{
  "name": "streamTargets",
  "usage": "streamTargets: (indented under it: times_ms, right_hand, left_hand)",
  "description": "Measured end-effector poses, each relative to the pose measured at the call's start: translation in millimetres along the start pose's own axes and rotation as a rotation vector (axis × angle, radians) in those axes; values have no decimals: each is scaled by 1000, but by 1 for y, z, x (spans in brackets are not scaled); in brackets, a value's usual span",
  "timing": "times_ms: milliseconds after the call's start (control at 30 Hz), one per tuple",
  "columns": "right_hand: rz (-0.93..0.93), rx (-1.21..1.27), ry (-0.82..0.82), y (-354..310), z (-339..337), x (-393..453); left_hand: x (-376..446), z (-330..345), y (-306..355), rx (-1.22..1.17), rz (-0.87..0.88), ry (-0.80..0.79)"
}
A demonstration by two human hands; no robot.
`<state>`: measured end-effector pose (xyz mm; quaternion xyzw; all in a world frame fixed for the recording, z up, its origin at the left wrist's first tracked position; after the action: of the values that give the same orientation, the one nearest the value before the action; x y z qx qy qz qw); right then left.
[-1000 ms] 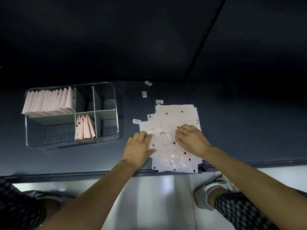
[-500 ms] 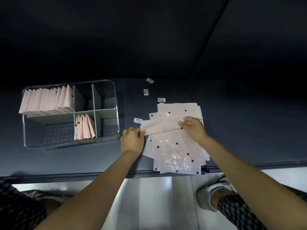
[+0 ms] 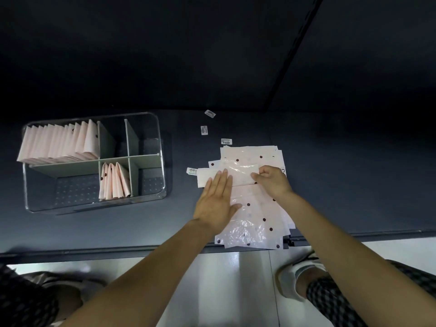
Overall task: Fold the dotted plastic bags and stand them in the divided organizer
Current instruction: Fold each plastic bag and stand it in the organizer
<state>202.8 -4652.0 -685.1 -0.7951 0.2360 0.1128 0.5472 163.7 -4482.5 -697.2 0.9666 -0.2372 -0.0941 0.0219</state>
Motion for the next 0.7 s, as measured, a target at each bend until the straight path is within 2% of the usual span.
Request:
streamTargets:
  times_ms: [200, 433, 500, 600, 700]
  right_hand:
    - [26, 34, -2, -1, -1, -1]
    - [116, 103, 75, 4, 3, -5]
    - [147, 148, 117, 2, 5, -12]
    - [184, 150, 194, -2, 14, -32]
    - [244, 260, 208, 0, 30, -62]
  left_hand:
    - [2, 12, -7, 150, 45, -124]
    - [4, 7, -11, 129, 23, -152]
    - [5, 1, -10, 128, -10, -128]
    - [3, -10, -7, 125, -84, 4]
    - [-4, -9, -7, 93, -108, 93]
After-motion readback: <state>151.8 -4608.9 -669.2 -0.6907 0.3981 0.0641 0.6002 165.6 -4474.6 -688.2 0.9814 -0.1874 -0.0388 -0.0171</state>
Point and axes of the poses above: each hand's wrist, its own x-axis towards the middle knuckle, its own z-axis out of the palm, y = z × x, the point moved 5 cm from there along x, towards the middle knuckle, and after that the axes turned 14 degrees about x, right-handed, at the moved point
